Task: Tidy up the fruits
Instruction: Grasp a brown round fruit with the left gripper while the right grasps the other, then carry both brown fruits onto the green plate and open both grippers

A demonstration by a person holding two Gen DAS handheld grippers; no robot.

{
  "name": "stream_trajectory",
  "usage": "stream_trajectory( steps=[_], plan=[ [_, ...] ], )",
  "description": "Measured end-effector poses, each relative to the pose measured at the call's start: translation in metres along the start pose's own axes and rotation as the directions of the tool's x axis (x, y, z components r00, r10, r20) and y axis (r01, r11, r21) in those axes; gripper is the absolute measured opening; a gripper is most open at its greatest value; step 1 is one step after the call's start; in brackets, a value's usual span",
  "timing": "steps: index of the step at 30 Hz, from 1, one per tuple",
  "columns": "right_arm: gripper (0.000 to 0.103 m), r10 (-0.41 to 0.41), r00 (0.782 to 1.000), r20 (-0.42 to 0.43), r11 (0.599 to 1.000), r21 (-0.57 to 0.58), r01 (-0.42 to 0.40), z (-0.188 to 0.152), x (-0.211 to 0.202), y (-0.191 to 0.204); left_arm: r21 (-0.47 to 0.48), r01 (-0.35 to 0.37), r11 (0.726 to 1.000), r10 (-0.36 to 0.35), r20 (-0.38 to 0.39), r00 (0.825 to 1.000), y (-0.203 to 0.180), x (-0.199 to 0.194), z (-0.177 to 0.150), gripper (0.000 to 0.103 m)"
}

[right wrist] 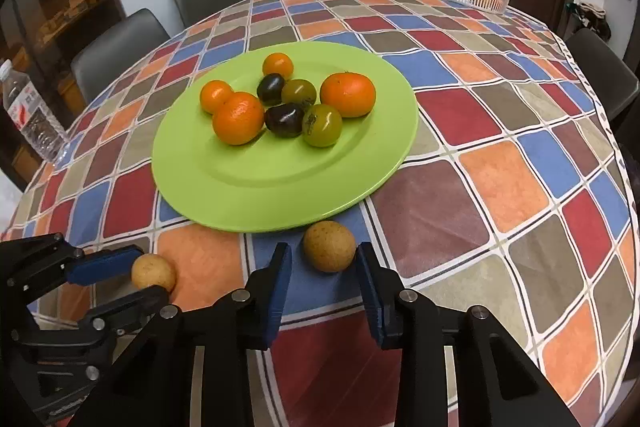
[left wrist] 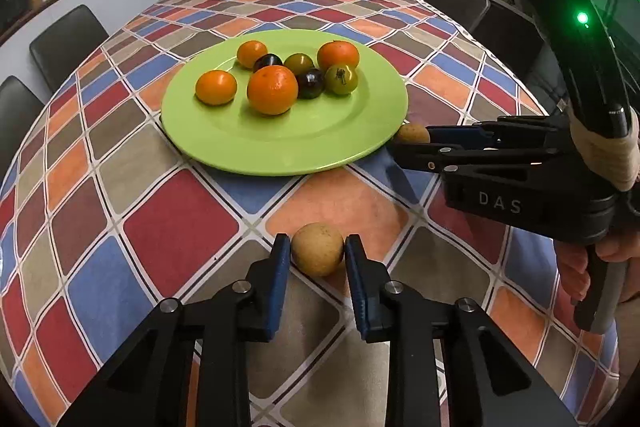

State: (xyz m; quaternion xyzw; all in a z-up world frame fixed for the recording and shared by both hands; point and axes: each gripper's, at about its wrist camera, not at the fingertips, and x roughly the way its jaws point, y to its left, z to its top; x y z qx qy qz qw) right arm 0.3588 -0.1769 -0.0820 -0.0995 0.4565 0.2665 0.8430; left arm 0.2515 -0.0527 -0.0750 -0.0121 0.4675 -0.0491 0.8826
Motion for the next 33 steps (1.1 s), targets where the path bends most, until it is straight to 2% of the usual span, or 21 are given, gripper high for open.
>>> stream_trajectory(
  steps=[2, 10, 25, 33],
  plan=[
    [0.029, -0.007, 1.0, 0.002, 1.0, 0.0, 0.007, 0.0, 0.0, -0.001, 0.0, 0.004, 1.0, -0.004, 0.003, 1.0, 0.001, 0.0, 0.001, 0.028],
    [0.028, -0.009, 1.0, 0.015, 1.0, -0.018, 0.009, -0.003, -0.005, 0.003, -0.007, 0.021, 1.0, -0.02, 0.04, 0.999, 0.002, -0.01, 0.007, 0.028],
    [0.028, 0.008, 0.995, 0.101, 1.0, -0.017, -0.007, -0.009, -0.058, 0.028, 0.013, 0.067, 0.998, -0.069, 0.133, 0.989, 0.003, -0.054, 0.009, 0.028],
    [0.028, 0.014, 0.987, 0.16, 1.0, 0.012, -0.016, -0.005, -0.08, 0.041, 0.042, 0.065, 0.997, -0.072, 0.198, 0.978, 0.012, -0.076, 0.017, 0.028]
  ],
)
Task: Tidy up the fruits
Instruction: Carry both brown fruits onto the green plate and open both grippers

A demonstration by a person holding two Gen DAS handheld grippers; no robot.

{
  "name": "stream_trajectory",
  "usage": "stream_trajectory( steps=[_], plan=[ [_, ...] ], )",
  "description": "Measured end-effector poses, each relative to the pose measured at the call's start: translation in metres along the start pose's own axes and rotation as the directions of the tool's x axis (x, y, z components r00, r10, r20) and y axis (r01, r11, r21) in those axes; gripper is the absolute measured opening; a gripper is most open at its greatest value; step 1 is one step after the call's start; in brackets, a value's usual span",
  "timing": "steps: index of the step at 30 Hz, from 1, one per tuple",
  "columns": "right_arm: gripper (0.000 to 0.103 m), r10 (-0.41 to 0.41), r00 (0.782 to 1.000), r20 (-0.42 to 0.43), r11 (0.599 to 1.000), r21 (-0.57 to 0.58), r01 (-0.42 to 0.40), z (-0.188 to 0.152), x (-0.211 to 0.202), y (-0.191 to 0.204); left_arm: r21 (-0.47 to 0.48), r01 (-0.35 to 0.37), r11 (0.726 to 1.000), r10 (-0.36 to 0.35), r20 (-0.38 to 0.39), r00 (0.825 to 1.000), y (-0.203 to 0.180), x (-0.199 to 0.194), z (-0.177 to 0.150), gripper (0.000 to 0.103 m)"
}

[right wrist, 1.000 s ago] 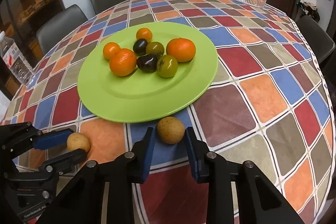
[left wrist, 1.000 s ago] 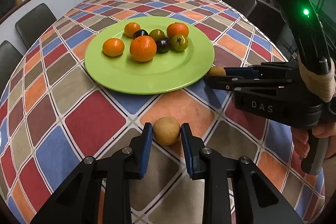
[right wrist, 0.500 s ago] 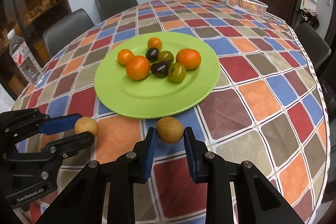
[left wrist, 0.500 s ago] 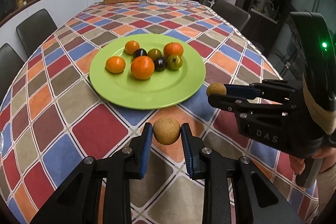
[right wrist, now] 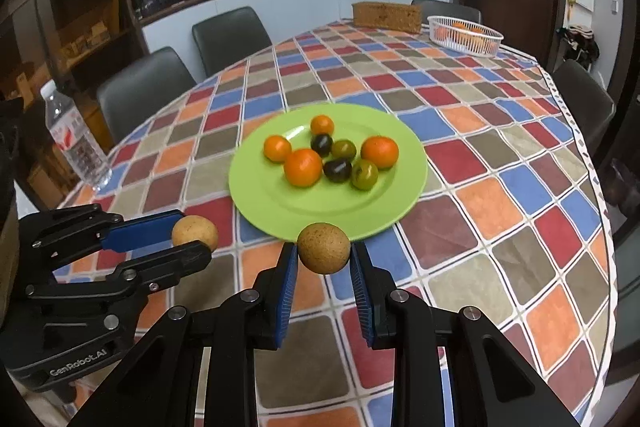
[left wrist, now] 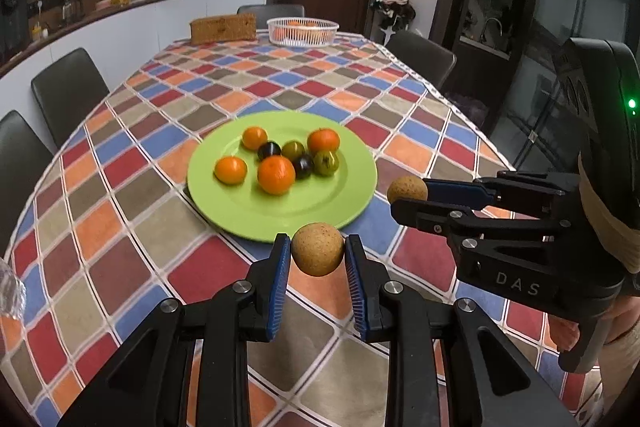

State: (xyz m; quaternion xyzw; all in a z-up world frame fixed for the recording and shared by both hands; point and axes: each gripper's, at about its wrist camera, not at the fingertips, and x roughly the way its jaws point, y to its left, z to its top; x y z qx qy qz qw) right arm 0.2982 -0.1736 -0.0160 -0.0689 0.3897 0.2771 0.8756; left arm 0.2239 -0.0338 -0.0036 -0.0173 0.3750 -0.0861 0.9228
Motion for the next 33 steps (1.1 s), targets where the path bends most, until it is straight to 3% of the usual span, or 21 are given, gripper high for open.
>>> stream_trajectory(
  steps=[8, 17, 33],
  plan=[
    [0.028, -0.009, 1.0, 0.024, 0.999, 0.032, 0.009, 0.013, 0.002, 0.009, 0.018, 0.004, 1.0, -0.005, 0.034, 0.999, 0.019, 0.0, 0.013, 0.028],
    [0.028, -0.084, 0.996, 0.037, 0.995, 0.053, 0.082, 0.026, 0.019, 0.015, 0.039, 0.011, 0.999, -0.012, 0.045, 0.999, 0.043, 0.021, 0.024, 0.028],
    [0.028, -0.095, 0.995, -0.045, 0.986, 0.137, 0.1, 0.035, 0.076, 0.002, 0.054, 0.08, 0.995, -0.077, -0.055, 0.996, 0.071, 0.086, 0.039, 0.028]
  ],
)
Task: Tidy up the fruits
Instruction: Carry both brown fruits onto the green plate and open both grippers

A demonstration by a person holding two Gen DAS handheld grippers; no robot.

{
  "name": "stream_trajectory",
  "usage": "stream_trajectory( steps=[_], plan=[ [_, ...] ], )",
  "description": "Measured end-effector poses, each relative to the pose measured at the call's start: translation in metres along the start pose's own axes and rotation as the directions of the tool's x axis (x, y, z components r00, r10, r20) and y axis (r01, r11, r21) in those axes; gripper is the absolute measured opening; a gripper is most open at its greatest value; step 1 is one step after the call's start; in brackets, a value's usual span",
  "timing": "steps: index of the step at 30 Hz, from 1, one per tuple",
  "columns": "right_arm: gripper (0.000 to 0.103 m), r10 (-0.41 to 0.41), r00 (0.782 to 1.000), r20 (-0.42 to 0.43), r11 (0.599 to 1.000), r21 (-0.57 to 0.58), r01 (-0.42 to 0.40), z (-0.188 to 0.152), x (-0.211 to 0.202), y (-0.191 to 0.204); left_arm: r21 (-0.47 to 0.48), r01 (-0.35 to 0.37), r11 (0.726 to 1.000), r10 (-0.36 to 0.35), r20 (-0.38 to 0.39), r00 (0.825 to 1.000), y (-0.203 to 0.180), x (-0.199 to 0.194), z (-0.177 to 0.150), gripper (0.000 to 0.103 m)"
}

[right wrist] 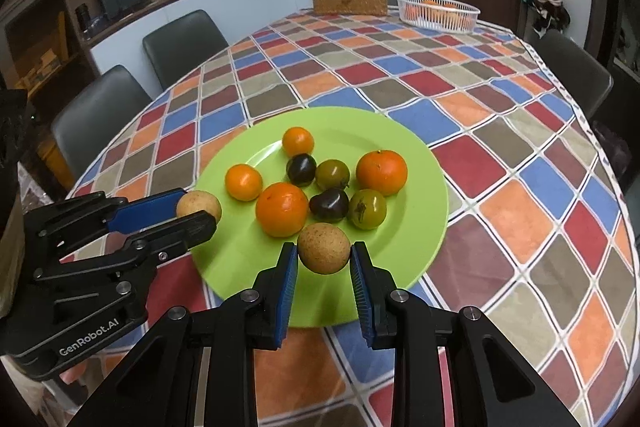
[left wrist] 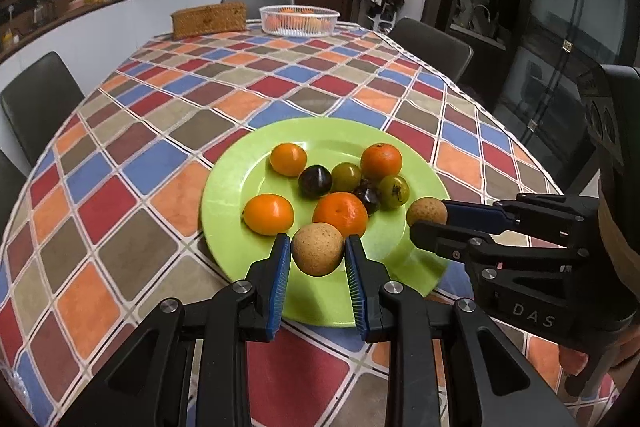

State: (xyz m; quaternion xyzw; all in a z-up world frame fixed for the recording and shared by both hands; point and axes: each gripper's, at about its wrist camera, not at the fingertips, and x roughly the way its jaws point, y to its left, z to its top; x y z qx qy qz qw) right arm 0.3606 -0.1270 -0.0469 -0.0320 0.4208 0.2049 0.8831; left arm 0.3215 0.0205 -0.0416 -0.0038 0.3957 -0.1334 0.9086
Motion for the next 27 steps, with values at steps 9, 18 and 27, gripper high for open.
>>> stream_trajectory(
  steps=[9, 18, 27],
  plan=[
    [0.037, -0.014, 1.0, -0.01, 0.999, 0.038, 0.014, -0.003, 0.002, -0.005, 0.01, -0.052, 0.999, 0.052, 0.016, 0.999, -0.003, -0.012, -0.004, 0.042],
    [0.047, -0.075, 0.994, 0.08, 0.997, 0.028, 0.073, -0.017, -0.053, 0.004, -0.045, -0.062, 0.997, 0.066, 0.093, 0.993, -0.017, -0.069, -0.014, 0.05],
    [0.066, -0.127, 0.974, 0.187, 0.991, 0.054, 0.119, -0.042, -0.122, 0.014, -0.023, -0.151, 0.988, 0.153, 0.193, 0.969, -0.041, -0.13, -0.033, 0.075]
  ],
)
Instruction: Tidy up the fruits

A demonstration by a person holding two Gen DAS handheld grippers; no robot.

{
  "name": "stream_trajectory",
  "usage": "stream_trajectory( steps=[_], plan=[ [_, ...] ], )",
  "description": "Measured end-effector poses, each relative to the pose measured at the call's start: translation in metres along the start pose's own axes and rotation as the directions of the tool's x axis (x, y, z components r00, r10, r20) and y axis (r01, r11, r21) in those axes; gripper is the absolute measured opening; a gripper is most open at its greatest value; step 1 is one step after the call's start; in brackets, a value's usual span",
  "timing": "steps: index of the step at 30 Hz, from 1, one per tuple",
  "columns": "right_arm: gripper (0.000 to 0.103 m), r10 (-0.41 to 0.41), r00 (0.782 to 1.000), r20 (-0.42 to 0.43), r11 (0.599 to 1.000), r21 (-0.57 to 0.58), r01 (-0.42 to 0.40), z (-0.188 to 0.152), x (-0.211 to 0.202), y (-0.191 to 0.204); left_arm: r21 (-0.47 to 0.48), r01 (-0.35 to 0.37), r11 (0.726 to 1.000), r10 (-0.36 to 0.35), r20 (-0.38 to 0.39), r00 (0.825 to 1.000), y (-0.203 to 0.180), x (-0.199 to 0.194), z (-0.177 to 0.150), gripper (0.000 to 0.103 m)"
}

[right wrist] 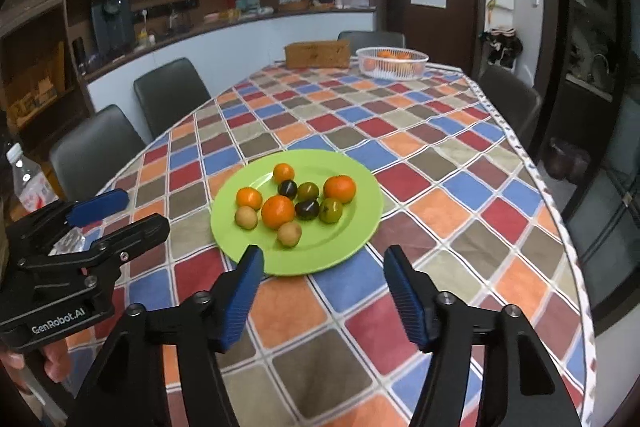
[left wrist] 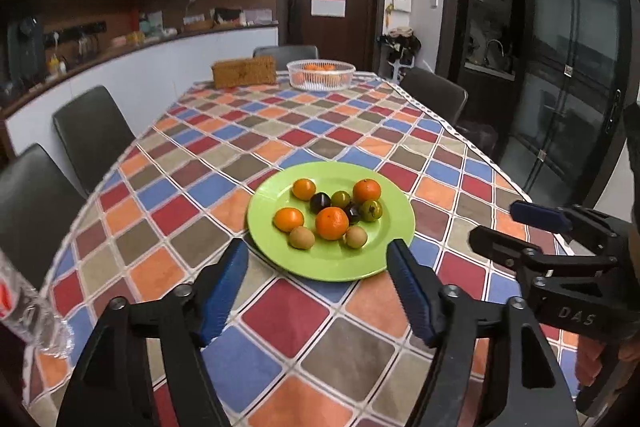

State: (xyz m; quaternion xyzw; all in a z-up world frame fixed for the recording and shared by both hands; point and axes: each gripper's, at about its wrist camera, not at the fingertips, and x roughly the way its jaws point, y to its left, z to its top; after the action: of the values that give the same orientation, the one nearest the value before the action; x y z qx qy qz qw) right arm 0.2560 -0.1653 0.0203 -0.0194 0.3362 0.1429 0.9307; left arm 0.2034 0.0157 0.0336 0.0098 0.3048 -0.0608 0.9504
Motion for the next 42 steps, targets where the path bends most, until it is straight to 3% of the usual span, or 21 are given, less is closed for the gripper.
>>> stream_trajectory(
  steps=[4, 9, 24, 42],
  plan=[
    [0.074, -0.028, 0.999, 0.034, 1.0, 0.016, 0.027, -0.011, -0.028, 0.0, 0.006, -0.027, 1.0, 0.026, 0.024, 0.999, -0.004, -0.021, -0.009, 0.085],
    [0.078, -0.059, 0.996, 0.068, 0.998, 0.027, 0.057, -0.025, -0.056, 0.002, 0.01, -0.022, 1.0, 0.021, 0.044, 0.999, -0.009, -0.046, -0.019, 0.09],
    [0.082, -0.097, 0.987, 0.126, 0.995, 0.045, 0.092, -0.055, -0.111, 0.007, 0.031, -0.003, 1.0, 0.0, 0.095, 0.995, -0.026, -0.091, -0.033, 0.095],
    [0.082, -0.121, 0.981, 0.152, 0.992, 0.054, 0.114, -0.071, -0.135, 0.008, 0.029, 0.001, 1.0, -0.004, 0.111, 0.994, -0.032, -0.104, -0.043, 0.096]
  ],
)
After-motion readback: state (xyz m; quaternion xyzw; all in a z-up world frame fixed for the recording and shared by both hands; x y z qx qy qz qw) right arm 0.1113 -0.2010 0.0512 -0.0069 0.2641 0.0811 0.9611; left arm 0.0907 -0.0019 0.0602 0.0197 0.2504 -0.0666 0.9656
